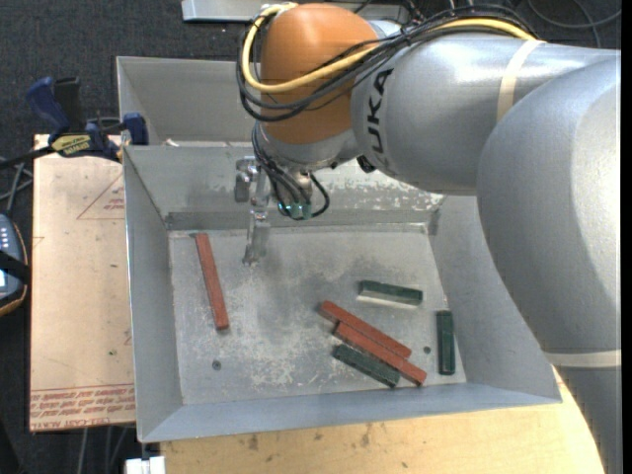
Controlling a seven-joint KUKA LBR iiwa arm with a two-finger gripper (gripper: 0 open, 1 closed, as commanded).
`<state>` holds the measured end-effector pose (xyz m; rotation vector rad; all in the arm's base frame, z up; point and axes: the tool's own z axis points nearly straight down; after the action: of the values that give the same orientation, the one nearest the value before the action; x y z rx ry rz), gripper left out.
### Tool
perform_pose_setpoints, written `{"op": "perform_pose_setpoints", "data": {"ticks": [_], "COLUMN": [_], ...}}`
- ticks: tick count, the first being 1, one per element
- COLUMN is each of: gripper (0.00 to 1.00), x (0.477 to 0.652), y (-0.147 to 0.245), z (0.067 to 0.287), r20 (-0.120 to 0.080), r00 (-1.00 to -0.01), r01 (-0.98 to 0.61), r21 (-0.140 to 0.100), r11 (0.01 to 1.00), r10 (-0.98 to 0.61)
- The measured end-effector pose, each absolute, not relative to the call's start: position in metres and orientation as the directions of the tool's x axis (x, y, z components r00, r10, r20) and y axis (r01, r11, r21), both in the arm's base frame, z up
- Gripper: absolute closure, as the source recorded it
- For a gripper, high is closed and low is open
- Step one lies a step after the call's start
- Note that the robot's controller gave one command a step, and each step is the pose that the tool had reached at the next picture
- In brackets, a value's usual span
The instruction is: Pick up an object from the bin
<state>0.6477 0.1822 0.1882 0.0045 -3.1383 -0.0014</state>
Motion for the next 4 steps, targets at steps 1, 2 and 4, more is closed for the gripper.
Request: {"op": "perform_pose_setpoints", "data": {"ticks": [1, 2, 4], "gripper": [0.0, 0.0, 0.0], "x": [0.649, 0.645, 0.64], "y": [0.182, 0.194, 0.218], "z": [0.191, 0.163, 0.131], "r20": [-0.002, -0.009, -0.003], "r00": [-1.0, -0.997, -0.883], "r01": [0.0, -0.071, -0.469], "r21": [0.002, 0.001, 0.001], "r11": [1.0, 0.997, 0.883], "r10": [0.0, -0.071, -0.469]}}
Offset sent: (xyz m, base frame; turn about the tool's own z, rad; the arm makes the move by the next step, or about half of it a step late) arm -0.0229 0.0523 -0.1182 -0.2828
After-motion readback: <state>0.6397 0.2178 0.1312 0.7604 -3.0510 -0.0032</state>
